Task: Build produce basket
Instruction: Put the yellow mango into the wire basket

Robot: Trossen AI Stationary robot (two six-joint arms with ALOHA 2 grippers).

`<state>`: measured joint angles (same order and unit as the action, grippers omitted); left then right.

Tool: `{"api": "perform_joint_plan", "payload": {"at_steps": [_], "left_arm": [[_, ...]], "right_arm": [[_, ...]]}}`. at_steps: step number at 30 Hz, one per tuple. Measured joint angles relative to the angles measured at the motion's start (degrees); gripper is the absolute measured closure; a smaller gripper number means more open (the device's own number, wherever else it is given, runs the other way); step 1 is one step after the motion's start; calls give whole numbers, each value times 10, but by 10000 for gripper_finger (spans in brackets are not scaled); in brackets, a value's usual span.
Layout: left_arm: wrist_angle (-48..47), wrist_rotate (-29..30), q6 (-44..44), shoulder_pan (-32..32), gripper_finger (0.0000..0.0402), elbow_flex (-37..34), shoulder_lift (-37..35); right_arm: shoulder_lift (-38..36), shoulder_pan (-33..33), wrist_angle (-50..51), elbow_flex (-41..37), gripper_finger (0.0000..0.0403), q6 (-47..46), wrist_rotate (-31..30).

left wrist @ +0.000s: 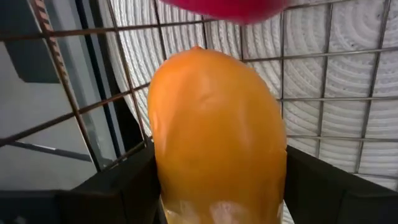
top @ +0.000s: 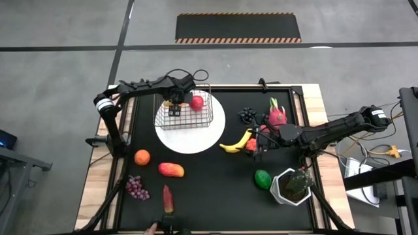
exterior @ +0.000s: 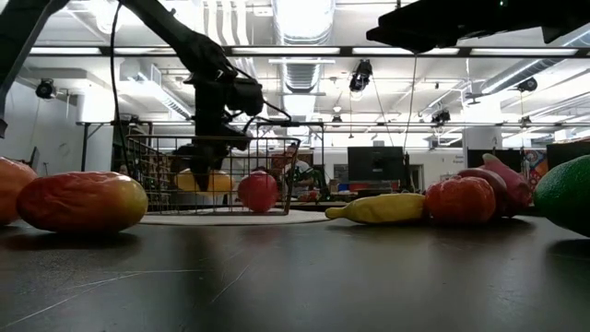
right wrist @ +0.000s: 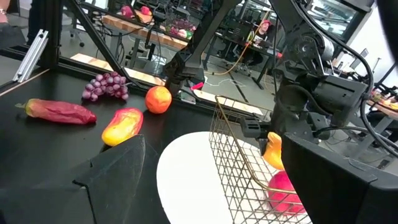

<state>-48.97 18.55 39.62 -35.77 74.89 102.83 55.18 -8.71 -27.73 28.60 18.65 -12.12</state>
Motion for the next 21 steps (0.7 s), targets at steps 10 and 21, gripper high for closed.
{"api": "perform_joint_plan", "payload": {"at_steps": [10,21], "left_arm": [[4,1,0,0,143,0,0],[5,5,-1,0,112,0,0]], "right_arm": [[0,0,0,0,44,4,0],[0,0,0,0,44,4,0]]}}
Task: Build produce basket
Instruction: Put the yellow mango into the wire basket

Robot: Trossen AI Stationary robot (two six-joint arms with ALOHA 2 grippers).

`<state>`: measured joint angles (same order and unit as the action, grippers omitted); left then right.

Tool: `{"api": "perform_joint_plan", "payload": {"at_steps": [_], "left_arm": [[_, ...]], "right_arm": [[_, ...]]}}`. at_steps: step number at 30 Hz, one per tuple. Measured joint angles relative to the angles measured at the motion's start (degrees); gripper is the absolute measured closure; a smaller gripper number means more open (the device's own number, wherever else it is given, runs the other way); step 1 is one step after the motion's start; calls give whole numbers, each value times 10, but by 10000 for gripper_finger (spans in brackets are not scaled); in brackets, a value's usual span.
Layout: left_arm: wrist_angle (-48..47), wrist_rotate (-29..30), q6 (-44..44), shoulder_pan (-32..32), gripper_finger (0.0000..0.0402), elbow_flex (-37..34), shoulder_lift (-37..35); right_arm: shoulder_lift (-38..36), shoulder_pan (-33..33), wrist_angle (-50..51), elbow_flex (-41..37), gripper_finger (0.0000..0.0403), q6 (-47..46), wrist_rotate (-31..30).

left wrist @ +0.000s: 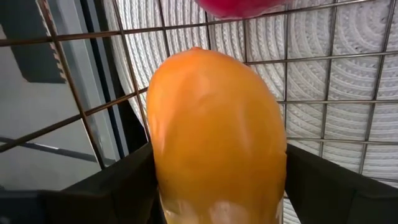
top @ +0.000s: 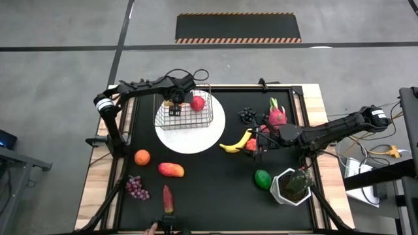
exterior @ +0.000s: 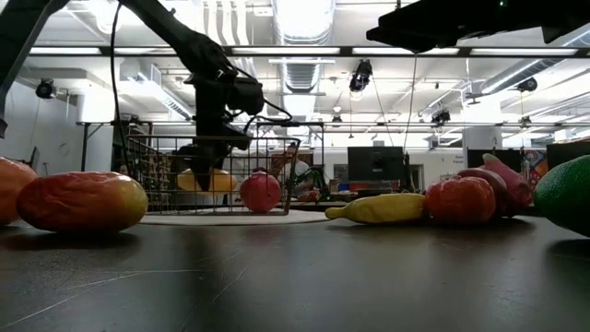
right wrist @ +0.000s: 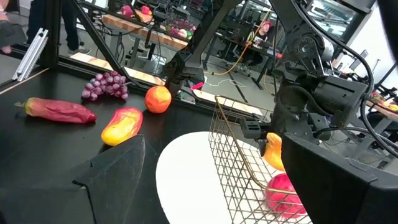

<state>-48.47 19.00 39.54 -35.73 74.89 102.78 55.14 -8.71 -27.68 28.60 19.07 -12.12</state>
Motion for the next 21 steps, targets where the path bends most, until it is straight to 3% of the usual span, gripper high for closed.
{"api": "perform_joint_plan", "payload": {"at_steps": [12,21], "left_arm": [[-6,1,-2,9,111,0,-6],[-12,-5,-7,35,111,2,-36]], "right_arm": [[0,0,7,0,44,-11,-1],[0,0,-19,0,44,-41,-44]]}}
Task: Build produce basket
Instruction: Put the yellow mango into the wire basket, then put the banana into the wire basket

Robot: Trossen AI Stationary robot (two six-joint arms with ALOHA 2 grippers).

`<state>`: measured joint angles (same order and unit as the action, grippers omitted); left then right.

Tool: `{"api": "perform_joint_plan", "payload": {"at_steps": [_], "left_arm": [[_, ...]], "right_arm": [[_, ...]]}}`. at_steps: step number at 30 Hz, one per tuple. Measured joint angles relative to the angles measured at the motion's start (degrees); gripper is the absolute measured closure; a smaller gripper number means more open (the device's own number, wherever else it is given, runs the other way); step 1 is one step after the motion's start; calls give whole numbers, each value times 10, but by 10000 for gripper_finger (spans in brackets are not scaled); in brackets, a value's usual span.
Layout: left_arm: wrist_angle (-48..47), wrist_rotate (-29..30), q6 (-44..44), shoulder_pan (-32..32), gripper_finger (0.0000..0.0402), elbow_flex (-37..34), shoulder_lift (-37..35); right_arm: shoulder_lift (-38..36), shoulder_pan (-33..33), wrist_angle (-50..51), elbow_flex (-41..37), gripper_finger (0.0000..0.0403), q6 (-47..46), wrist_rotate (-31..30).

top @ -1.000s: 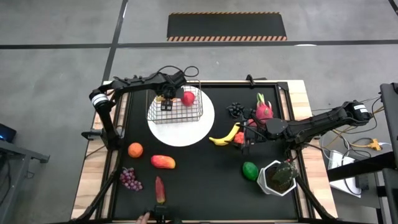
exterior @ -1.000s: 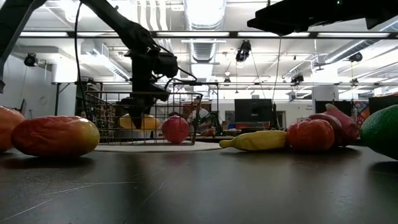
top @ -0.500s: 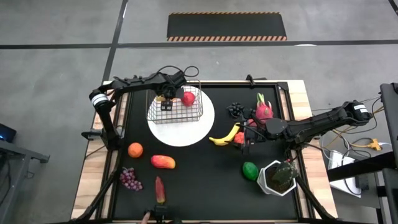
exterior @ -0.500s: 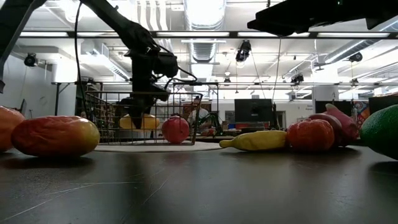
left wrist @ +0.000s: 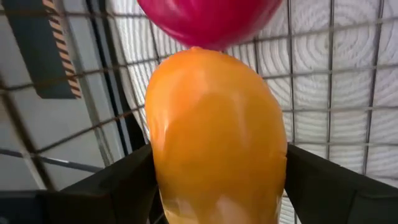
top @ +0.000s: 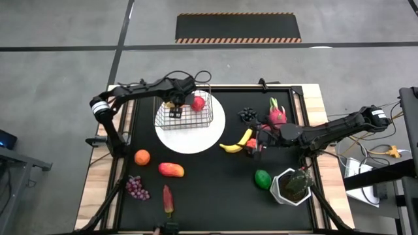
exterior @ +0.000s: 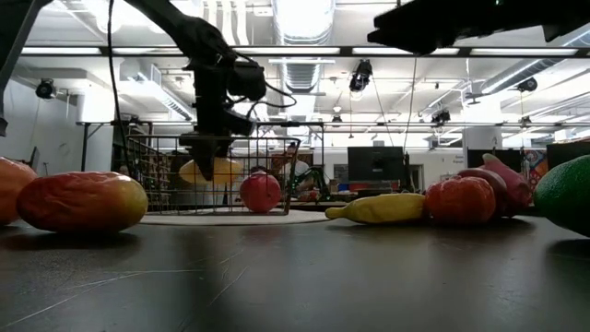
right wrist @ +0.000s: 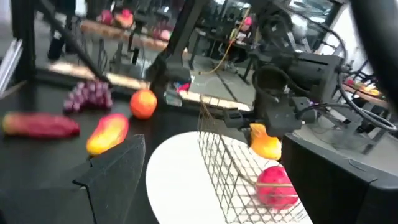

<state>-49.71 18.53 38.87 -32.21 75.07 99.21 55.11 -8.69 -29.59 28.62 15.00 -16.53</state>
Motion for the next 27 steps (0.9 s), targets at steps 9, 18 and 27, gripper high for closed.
{"api": "perform_joint_plan", "payload": {"at_steps": [9,18,27], "left_arm": [[5,-2,-25,6,106,-1,-9],[11,-2,-25,6,27,-2,-9],[-12,-3,-26,39,8,-2,-66]], "right_arm": [[1,0,-25,0,44,-66,0],[2,0,-25,0,44,-77,0],[2,0,-5,0,44,-113,-1]]}}
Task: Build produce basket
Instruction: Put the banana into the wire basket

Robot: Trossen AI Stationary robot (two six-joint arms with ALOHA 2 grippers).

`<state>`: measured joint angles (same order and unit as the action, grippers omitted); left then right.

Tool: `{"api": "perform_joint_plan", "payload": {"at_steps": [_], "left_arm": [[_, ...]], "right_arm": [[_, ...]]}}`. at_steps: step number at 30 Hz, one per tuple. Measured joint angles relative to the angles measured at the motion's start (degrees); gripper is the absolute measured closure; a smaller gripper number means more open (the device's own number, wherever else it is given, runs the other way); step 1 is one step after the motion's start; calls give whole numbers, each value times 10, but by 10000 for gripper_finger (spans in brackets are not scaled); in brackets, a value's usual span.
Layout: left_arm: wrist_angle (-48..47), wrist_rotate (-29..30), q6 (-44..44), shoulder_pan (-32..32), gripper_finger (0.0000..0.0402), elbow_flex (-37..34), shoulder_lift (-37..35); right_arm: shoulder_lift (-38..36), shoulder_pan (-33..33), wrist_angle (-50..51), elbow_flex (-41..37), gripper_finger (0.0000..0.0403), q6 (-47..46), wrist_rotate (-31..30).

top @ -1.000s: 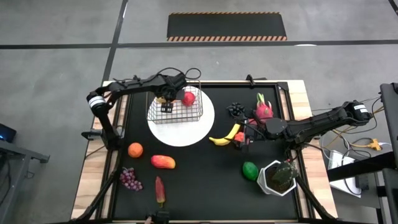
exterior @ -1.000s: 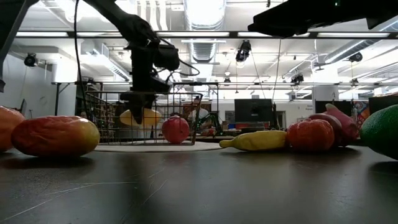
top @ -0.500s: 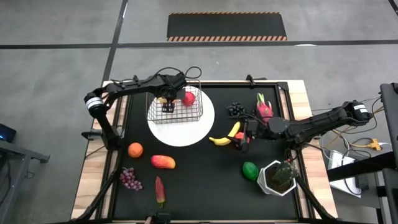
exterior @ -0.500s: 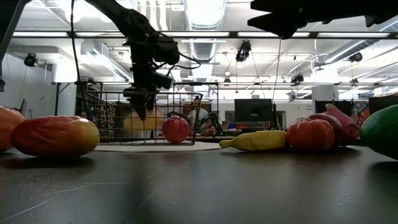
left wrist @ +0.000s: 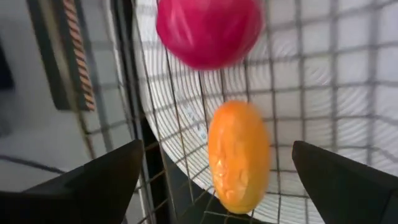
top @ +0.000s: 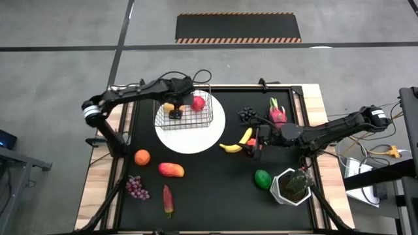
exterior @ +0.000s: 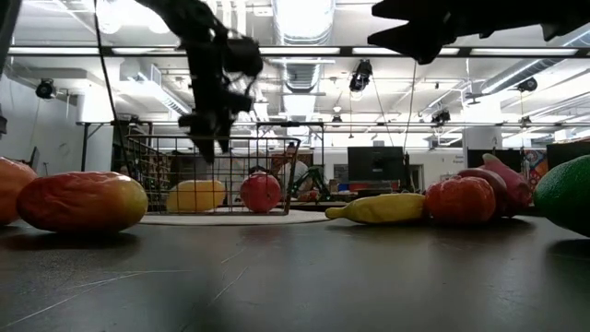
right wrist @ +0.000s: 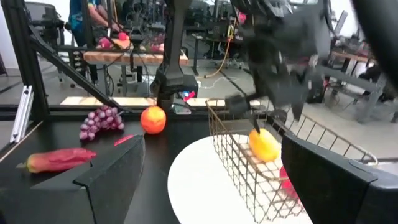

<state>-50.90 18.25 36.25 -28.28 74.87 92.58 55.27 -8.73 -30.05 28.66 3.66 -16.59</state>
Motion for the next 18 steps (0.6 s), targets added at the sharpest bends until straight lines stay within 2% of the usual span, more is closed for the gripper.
{"api": "perform_joint_plan", "payload": {"at_steps": [4,7,9,11,14,18], "left_arm": [[38,-34,-65,41,8,1,-66],[57,-120,-138,68,8,-3,-120],[88,-151,-180,91,8,-15,-157],[125,-164,-184,120,8,-46,-199],[230,-168,-191,164,8,-110,-258],[379,-167,-208,202,8,-203,-318]], "right_arm": [[0,0,2,0,44,-19,-5],[0,0,7,0,44,-41,-20],[0,0,15,0,44,-53,-29],[2,0,28,0,44,-63,-31],[5,0,53,2,44,-71,-30],[17,0,156,48,44,-95,-31]]}}
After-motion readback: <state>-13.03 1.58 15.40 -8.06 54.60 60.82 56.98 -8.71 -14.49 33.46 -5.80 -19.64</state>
